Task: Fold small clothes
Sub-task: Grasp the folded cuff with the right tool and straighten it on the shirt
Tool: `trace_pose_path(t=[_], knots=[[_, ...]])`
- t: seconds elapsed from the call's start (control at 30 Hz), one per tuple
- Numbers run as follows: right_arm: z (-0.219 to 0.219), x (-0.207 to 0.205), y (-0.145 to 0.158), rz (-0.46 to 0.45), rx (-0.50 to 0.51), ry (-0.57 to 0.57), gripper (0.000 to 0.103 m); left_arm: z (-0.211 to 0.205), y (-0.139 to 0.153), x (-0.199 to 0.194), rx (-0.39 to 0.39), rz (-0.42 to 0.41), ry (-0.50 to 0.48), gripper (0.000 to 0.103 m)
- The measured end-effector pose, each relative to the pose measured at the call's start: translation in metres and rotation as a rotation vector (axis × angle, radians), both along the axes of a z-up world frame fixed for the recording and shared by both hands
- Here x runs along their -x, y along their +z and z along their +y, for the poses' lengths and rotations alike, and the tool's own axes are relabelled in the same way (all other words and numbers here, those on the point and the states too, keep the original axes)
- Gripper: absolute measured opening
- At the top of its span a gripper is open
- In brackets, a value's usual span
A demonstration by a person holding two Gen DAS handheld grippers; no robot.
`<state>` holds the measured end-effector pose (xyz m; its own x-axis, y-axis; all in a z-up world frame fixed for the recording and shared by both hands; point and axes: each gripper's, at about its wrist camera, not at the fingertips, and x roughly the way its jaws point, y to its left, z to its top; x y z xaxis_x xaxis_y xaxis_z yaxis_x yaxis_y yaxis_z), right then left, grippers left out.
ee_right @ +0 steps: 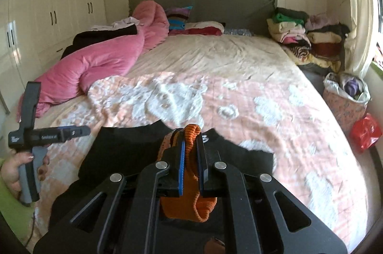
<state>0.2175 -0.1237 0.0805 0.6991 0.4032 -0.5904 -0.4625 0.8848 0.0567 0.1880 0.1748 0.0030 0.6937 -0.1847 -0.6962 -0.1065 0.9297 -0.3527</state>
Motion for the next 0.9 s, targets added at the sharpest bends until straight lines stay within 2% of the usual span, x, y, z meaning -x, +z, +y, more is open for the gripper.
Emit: trace_pose_path(t=[0.1, 0.43, 0.9], knots=[[-0.004, -0.008, -0.005, 0.002, 0.023, -0.025, 0.007, -0.009, -0.003, -0.003, -0.02, 0.007, -0.018, 0.084], [-0.016, -0.02, -0.04, 0.076, 0.011, -0.088, 0.008, -0.033, -0.015, -0.009, -0.075, 0.026, -0.069, 0.084], [-0.024, -0.027, -0.068, 0.163, 0.015, -0.168, 0.008, -0.064, -0.029, -0.013, -0.128, 0.054, -0.151, 0.084]])
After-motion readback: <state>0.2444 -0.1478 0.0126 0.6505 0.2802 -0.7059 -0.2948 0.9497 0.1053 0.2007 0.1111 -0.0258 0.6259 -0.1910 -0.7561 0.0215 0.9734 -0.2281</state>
